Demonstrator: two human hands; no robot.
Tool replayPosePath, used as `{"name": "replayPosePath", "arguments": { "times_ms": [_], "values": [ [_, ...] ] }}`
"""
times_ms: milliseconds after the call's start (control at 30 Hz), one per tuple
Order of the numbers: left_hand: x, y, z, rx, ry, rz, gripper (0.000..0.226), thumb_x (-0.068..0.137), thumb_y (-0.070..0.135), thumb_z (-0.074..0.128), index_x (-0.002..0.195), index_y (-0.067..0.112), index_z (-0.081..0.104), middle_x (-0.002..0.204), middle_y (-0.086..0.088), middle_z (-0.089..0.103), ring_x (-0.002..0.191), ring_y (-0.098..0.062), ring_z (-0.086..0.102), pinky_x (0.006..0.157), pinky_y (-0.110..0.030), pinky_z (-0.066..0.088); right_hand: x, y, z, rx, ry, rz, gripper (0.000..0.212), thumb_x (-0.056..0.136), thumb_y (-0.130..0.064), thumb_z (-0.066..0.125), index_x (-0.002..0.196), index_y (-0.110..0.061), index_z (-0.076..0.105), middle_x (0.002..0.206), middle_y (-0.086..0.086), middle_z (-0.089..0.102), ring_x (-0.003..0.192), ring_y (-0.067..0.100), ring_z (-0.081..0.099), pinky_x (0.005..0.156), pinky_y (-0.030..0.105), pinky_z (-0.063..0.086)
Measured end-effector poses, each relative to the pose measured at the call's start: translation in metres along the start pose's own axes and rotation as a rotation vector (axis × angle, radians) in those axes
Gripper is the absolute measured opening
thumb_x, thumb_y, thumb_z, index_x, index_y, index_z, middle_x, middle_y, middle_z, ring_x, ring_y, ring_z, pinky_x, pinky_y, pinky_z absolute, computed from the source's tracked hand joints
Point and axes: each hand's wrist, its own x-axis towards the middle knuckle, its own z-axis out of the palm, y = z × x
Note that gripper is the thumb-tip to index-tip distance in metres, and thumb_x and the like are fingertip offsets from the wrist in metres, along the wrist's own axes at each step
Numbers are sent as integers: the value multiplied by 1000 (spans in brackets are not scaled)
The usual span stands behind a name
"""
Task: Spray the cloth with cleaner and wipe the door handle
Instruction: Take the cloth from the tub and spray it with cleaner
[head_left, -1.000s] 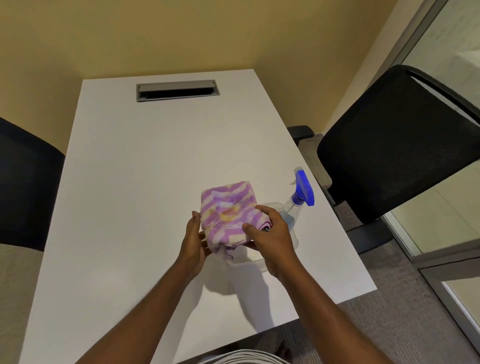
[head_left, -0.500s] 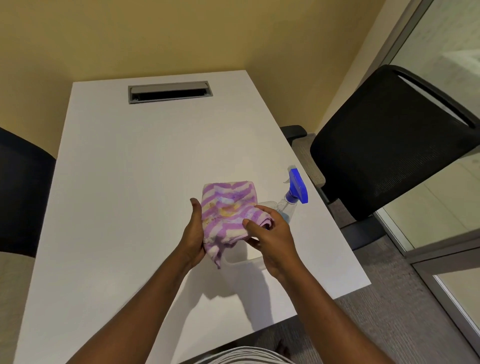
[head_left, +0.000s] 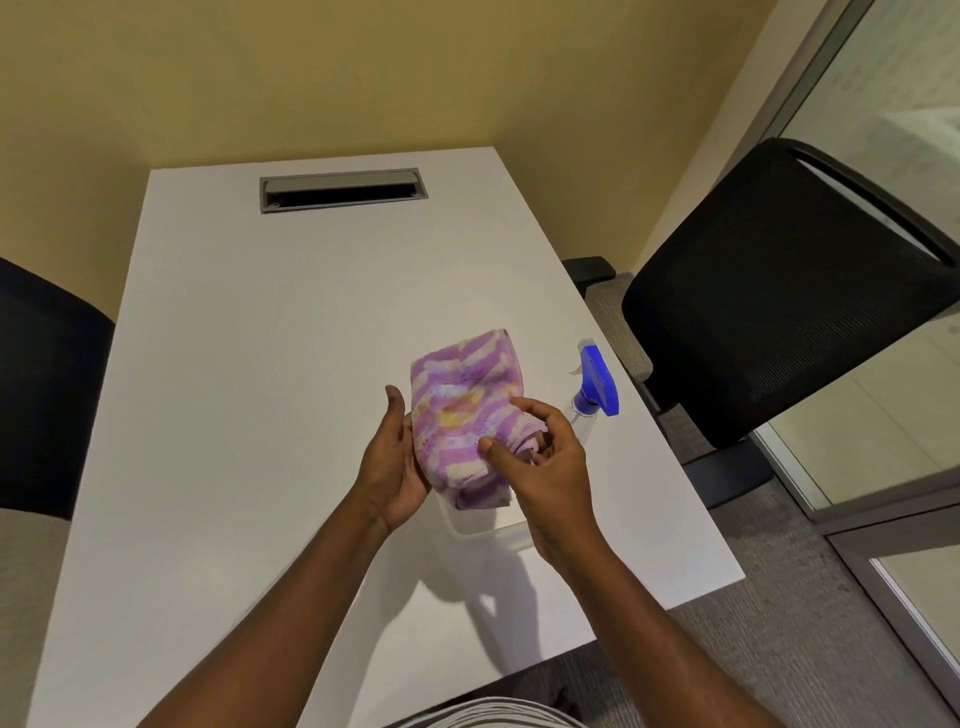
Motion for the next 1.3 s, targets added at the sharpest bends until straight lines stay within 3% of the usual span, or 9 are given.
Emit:
{"name": "replayPosePath", "arguments": {
  "times_ms": [233,400,533,667,800,900,1000,1133,1300],
  "values": [
    [0,-5,3,-54,-108,12,98,53,39,92,137,8,51,129,-16,63,118,-34,61,88,-49,57,0,9,-7,-298,12,48,47,76,-40,77,116,-34,53,122,-1,51,107,15,56,87,31,56],
    [2,-12,-4,71,-147,-1,107,43,13,97,138,15,48,119,-15,66,113,-33,64,78,-42,60,10,25,-20,-542,-87,21,59,75,-53,73,125,-31,52,132,2,45,120,20,50,98,45,51],
    [3,-16,-12,168,-152,-17,106,42,2,94,136,18,47,116,-14,67,113,-33,64,80,-42,59,7,26,-32,-415,-172,73,42,68,-63,66,105,-47,52,121,-11,48,114,11,50,100,41,49],
    [3,-16,-17,250,-122,0,86,61,-10,73,137,18,44,119,-14,60,117,-34,58,85,-43,58,-2,30,-45,-297,-127,69,49,68,-53,62,114,-41,52,127,-6,48,120,11,48,90,24,51],
    [3,-13,-21,285,-77,-6,86,60,-8,74,137,14,44,122,-17,59,117,-34,58,86,-42,58,6,48,-62,-258,183,36,52,78,-39,69,121,-18,48,123,8,50,117,21,52,62,5,50],
    [1,-10,-23,311,-109,-33,108,43,3,94,138,15,44,127,-19,57,122,-35,56,87,-43,57,34,54,-77,-304,255,-17,69,77,-33,74,133,-17,36,132,8,43,120,20,48,77,15,53],
    [0,-9,-22,334,-144,-37,115,37,8,97,138,17,43,127,-16,58,123,-34,56,87,-42,57,64,49,-83,-317,179,-73,85,74,-34,75,143,-21,27,143,3,38,122,14,45,98,31,45],
    [0,-11,-25,374,-132,-23,113,45,0,91,142,18,37,141,-20,49,127,-35,52,100,-49,50,92,38,-84,-302,-31,-136,85,77,-32,75,145,-22,26,136,-8,40,114,8,50,80,6,46],
    [-3,-8,-29,452,-110,-6,107,50,-5,83,143,16,33,134,-20,50,126,-36,52,97,-45,53,110,43,-85,-308,-124,-75,50,87,-25,68,130,-10,47,108,6,63,104,22,63,80,21,58]
  ]
}}
